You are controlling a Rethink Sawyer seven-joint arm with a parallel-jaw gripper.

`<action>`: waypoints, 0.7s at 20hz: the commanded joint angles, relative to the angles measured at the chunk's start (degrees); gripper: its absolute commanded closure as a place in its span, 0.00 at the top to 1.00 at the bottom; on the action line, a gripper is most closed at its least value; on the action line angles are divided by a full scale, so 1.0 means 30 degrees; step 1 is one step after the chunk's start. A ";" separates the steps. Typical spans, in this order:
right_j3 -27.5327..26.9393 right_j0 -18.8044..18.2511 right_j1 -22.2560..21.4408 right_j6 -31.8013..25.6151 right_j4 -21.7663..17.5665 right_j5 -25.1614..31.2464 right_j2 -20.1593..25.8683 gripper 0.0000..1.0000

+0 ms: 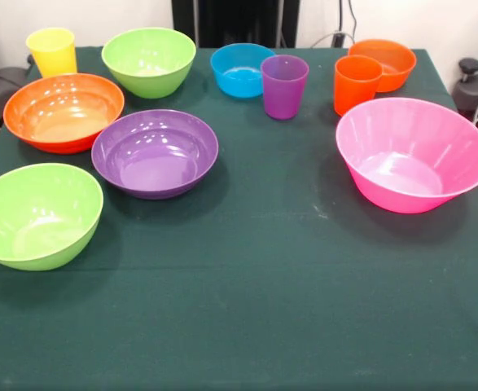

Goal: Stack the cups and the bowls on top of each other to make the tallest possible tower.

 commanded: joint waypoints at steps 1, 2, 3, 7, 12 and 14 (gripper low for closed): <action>0.0989 0.1016 0.2291 -0.0960 -0.3163 0.0864 0.0210 1.00; 0.0973 0.1076 0.2445 -0.0865 -0.3313 0.0795 0.0092 1.00; 0.0933 0.1203 0.2638 -0.0682 -0.3580 0.0745 -0.0138 1.00; 0.1086 0.1706 0.3155 0.0239 -0.4495 0.0252 -0.0683 1.00; 0.1161 0.2085 0.3338 0.1095 -0.5046 0.0106 -0.0994 1.00; 0.0759 0.1967 0.3709 0.0913 -0.5288 0.0367 -0.1189 1.00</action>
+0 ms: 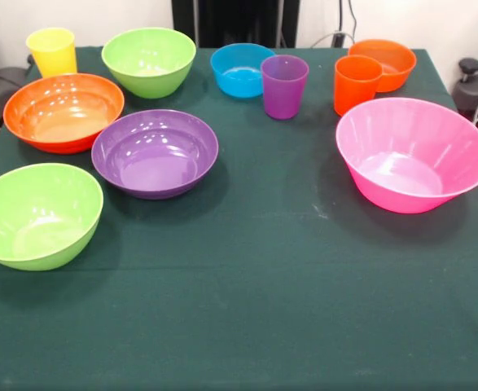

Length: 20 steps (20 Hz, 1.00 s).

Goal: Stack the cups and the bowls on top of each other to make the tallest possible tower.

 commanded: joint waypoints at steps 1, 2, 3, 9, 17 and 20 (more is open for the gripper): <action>0.0668 0.0490 0.2086 0.0889 -0.2226 0.0357 -0.1190 1.00; 0.0261 0.0462 0.2525 0.0714 -0.2588 0.0549 -0.1520 1.00; 0.0120 0.0501 0.2765 0.0727 -0.2798 0.0579 -0.1689 1.00; -0.0622 0.0884 0.4125 0.0873 -0.3936 0.0504 -0.2762 1.00; -0.1036 0.1738 0.5650 0.1680 -0.5426 -0.0102 -0.4026 1.00; -0.1099 0.1851 0.5979 0.1815 -0.5681 -0.0255 -0.4243 1.00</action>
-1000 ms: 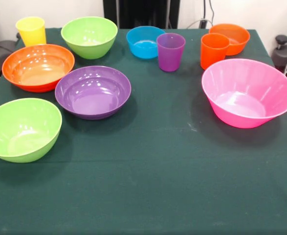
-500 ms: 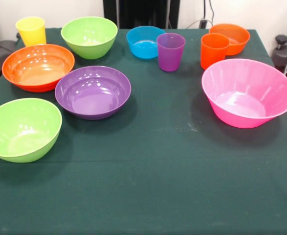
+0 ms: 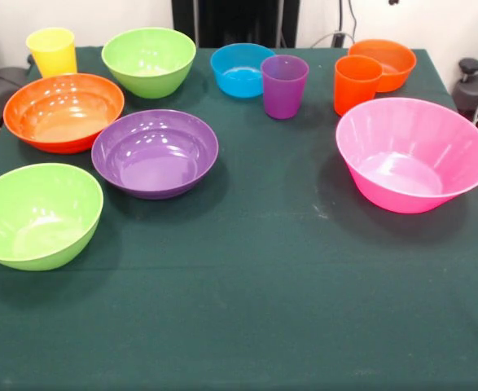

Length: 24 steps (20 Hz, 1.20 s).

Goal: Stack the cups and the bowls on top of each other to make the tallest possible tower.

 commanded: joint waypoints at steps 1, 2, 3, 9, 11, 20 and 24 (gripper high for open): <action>-0.0875 0.0883 0.2115 0.1843 -0.2313 -0.0300 -0.1935 1.00; -0.0839 0.1095 0.2242 0.2088 -0.2499 -0.0471 -0.2079 1.00; -0.0804 0.1307 0.2368 0.2333 -0.2685 -0.0643 -0.2222 1.00; -0.0263 0.1997 0.2232 0.3156 -0.2854 -0.1249 -0.2402 1.00; -0.0417 0.2015 0.2585 0.3056 -0.3109 -0.1300 -0.2663 1.00; -0.1143 0.2459 0.3685 0.2826 -0.3777 -0.1615 -0.3845 1.00; -0.1723 0.2320 0.4274 0.2275 -0.3997 -0.1535 -0.4214 1.00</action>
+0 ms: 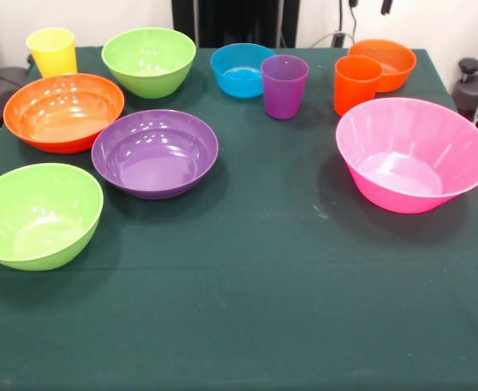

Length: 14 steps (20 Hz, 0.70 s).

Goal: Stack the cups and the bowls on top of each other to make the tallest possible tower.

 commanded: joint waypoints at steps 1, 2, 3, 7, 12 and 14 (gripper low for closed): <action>-0.1711 0.0260 0.1654 0.2250 -0.2536 -0.1101 -0.1867 1.00; -0.1792 0.0251 0.1766 0.2191 -0.2583 -0.1090 -0.1919 1.00; -0.1833 0.0255 0.1882 0.2209 -0.2696 -0.1164 -0.2007 1.00; -0.1971 0.0244 0.2200 0.2251 -0.2924 -0.1347 -0.2162 1.00; -0.2196 0.0282 0.2555 0.2149 -0.3094 -0.1314 -0.2187 1.00; -0.2158 0.0331 0.2582 0.2295 -0.3159 -0.1387 -0.2190 1.00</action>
